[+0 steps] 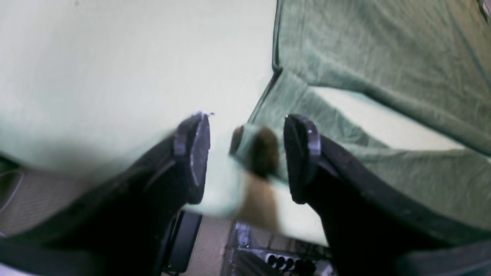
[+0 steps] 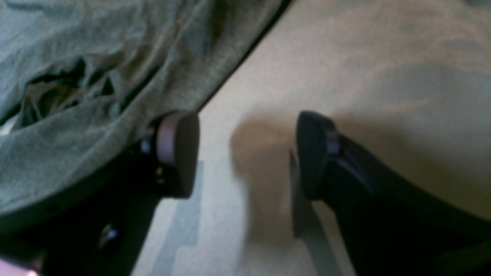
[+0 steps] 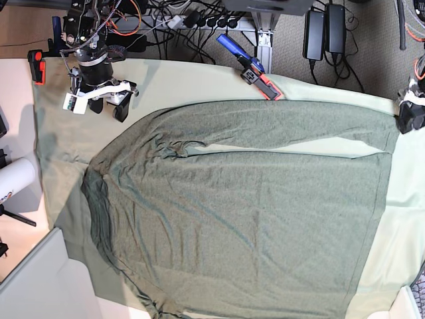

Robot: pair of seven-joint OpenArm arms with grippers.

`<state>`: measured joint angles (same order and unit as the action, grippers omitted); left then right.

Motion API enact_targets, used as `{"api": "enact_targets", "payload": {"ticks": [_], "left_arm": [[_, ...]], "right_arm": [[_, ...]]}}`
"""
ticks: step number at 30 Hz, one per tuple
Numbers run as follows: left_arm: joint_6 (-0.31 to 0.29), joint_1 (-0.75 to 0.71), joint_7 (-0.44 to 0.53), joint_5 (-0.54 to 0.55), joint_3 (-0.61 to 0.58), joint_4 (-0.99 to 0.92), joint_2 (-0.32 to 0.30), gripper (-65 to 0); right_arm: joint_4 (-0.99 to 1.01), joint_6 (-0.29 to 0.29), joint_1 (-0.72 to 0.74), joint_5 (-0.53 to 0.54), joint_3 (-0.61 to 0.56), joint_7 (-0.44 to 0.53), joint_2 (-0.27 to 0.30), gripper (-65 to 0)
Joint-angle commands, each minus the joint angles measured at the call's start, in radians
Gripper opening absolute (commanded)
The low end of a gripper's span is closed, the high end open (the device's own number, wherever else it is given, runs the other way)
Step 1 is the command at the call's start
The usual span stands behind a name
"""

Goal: Fold the T-shirt properly
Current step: 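Grasp the sleeve cuff with left gripper, shoulder edge with right gripper, then lift the held shirt edge with both grippers and pull it over the body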

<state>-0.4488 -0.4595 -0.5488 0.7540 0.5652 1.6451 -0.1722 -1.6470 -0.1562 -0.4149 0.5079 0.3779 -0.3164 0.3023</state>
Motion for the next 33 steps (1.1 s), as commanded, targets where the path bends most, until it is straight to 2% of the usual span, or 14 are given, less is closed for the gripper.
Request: {"api": "enact_targets", "payload": {"ticks": [1,14,15,18,20,25,33], "left_arm": [[-0.007,-0.005,0.014,0.019,-0.011,0.0,-0.008,-30.6],[-0.008,0.013,0.017,-0.037,-0.154,-0.039,0.037,-31.0],[-0.008,0.013,0.017,-0.038,-0.156,-0.038,0.04,-34.0],[-0.012,0.013,0.017,-0.051,-0.155,-0.038,0.042,-53.5],[-0.059,0.013,0.017,-0.081,-0.155,-0.038,0.042,-63.6],[-0.188,0.013,0.017,-0.08,-0.155,-0.038,0.041,-65.0],[-0.195,0.011,0.017,-0.062,-0.155,-0.038,0.041,-65.0]], "right_arm": [[-0.014,-0.005,0.005,0.005,0.009,0.02,0.013,-25.1],[-0.014,-0.005,0.008,0.004,0.009,0.021,0.013,-25.1],[-0.014,-0.005,0.01,0.004,0.009,0.021,0.013,-25.1],[-0.014,-0.005,0.023,0.005,0.009,0.02,0.013,-25.1],[-0.014,-0.004,0.038,0.009,0.009,0.02,0.013,-25.1],[-0.009,-0.004,0.089,0.035,0.008,-0.006,-0.018,-25.1],[0.025,-0.004,0.113,0.058,0.004,-0.01,-0.123,-25.1]]}}
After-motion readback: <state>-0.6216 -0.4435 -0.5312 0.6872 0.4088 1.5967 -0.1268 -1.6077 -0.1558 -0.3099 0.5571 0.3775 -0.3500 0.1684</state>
